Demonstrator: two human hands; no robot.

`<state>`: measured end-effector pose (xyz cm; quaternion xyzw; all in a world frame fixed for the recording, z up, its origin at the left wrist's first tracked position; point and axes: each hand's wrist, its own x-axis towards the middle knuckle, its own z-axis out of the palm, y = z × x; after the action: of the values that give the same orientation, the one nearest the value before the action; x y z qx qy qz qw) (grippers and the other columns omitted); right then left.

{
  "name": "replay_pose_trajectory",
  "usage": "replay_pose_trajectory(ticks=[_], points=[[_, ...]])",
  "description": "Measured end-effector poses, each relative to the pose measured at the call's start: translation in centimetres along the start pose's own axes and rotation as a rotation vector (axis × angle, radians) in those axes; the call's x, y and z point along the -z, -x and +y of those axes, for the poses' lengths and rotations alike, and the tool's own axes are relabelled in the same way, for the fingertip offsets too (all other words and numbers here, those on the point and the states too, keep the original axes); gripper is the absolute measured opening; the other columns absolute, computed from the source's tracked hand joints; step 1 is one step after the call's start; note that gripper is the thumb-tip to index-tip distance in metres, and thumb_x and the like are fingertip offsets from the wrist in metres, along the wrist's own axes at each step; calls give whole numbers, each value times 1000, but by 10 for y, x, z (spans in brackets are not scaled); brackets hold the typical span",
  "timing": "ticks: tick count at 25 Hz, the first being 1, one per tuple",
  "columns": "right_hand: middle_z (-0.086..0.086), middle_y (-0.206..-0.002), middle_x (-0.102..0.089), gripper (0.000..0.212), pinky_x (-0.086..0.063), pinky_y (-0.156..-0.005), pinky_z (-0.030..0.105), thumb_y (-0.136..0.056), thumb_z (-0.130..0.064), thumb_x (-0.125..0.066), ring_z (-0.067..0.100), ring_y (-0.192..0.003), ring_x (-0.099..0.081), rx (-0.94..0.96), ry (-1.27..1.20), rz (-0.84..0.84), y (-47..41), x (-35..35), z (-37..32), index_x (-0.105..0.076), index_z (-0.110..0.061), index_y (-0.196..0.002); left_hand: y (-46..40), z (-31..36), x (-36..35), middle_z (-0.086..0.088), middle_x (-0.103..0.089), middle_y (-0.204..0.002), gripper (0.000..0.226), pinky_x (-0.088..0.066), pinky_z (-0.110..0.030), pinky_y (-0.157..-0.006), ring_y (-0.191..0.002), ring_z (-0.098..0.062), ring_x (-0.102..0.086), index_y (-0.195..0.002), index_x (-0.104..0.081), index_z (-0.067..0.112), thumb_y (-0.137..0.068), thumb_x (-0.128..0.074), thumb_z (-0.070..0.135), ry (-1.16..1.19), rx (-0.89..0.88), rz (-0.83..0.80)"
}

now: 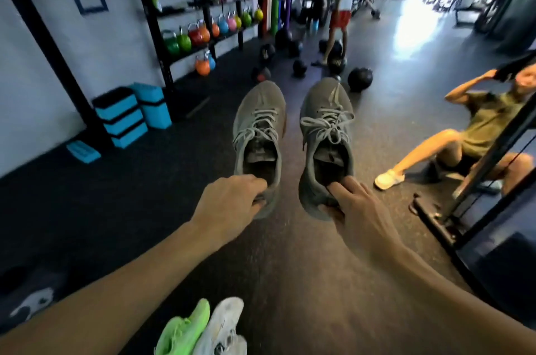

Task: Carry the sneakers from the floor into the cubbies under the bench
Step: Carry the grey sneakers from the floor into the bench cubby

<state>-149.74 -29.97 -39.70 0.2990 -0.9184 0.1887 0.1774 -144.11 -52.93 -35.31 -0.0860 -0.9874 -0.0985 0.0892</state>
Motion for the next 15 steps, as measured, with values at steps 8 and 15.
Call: replay_pose_trajectory(ticks=[8,15], points=[[-1,-97,-44,14,-41,-65,36,-90,-30,-56,29,-92,-49,73,82,216,-98,217,-90,-43,-29,-96,-24,34,245,4,-54,-84,17,-39,-32,-64,-80,-20,-55,-83,-53,21,-90,-59,35,-127,-96,337],[5,-107,-49,18,-38,-69,35,-91,-30,-56,33,-102,-50,31,208,267,-65,319,-150,-53,-18,-104,23,69,330,1,-61,-86,17,-50,-39,-70,-82,-24,-59,-81,-54,21,-88,-62,35,-170,-187,393]])
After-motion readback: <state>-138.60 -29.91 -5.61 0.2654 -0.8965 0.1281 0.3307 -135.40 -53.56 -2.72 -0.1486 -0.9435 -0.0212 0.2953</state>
